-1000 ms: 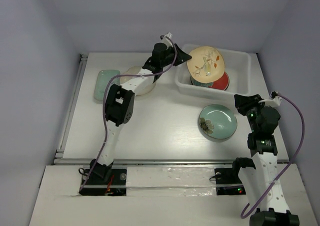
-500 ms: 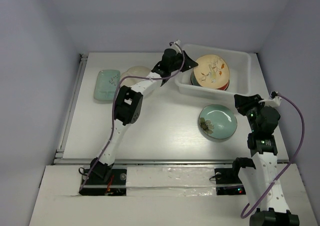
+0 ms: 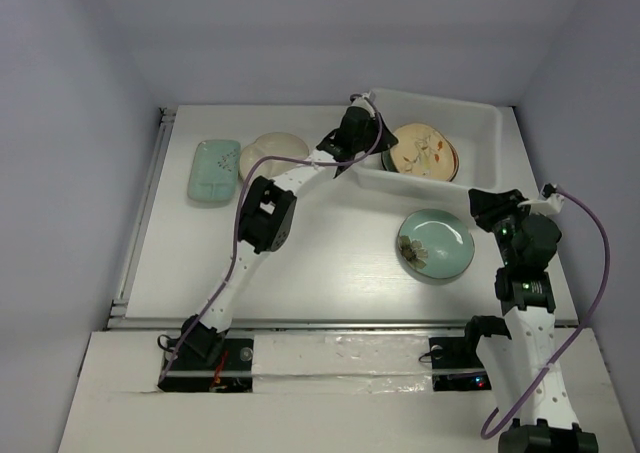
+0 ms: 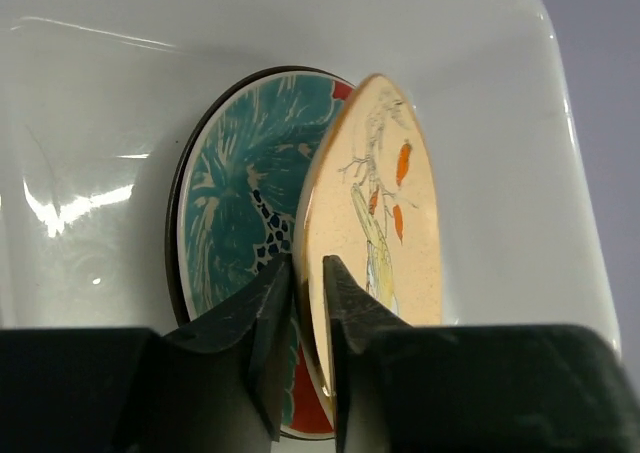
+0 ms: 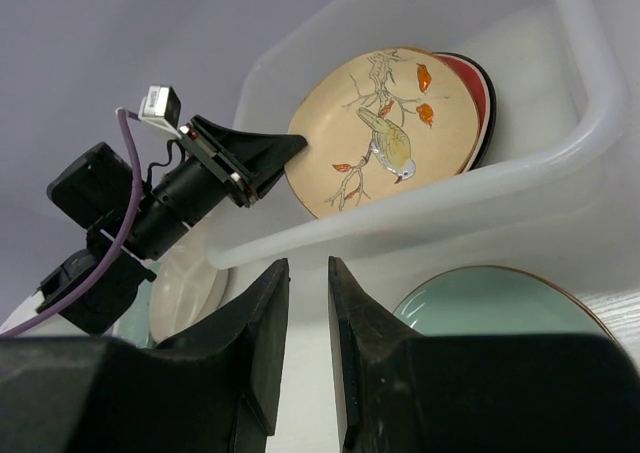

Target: Place the plates into the plastic bin on the countertop

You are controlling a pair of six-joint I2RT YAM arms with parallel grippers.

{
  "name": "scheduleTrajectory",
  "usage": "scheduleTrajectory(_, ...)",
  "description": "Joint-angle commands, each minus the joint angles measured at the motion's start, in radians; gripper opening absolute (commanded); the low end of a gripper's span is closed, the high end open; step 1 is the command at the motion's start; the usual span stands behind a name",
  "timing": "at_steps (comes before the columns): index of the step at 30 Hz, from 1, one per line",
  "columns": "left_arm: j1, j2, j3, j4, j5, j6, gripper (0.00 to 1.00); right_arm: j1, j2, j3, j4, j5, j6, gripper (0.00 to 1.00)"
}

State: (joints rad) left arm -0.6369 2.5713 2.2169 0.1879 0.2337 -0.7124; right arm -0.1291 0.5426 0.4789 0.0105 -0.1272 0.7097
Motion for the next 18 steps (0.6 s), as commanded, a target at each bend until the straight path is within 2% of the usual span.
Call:
scheduleTrajectory(1, -0.026, -0.026, 0.084, 0.067, -0.039, 0.040, 0.16, 0.006, -0.013, 0.007, 0.028, 0.006, -0.018, 0.28)
scheduleTrajectory(3, -0.026, -0.022, 0.082, 0.065, -0.043, 0.044, 0.21, 0.006, -0.020, 0.009, 0.023, 0.011, -0.018, 0.28)
scheduleTrajectory(5, -0.026, -0.031, 0.061, 0.071, -0.051, 0.048, 0.41, 0.006, -0.027, 0.007, 0.020, 0.017, -0.019, 0.28)
scheduleTrajectory(6, -0.036, -0.037, 0.056, 0.071, -0.056, 0.054, 0.41, 0.006, -0.029, 0.007, 0.022, 0.017, -0.019, 0.28)
scheduleTrajectory(7, -0.037, -0.046, 0.050, 0.071, -0.063, 0.062, 0.53, 0.006, -0.029, 0.009, 0.020, 0.017, -0.019, 0.28)
scheduleTrajectory(10, -0.047, -0.092, 0.024, 0.074, -0.103, 0.108, 0.67, 0.006, -0.026, 0.006, 0.025, 0.012, -0.019, 0.28)
scheduleTrajectory(13, -0.056, -0.143, -0.005, 0.084, -0.152, 0.160, 0.77, 0.006, -0.024, 0.009, 0.025, 0.012, -0.019, 0.28)
scheduleTrajectory(18, -0.099, -0.244, -0.032, 0.084, -0.224, 0.315, 0.85, 0.006, -0.029, 0.006, 0.023, 0.018, -0.021, 0.28)
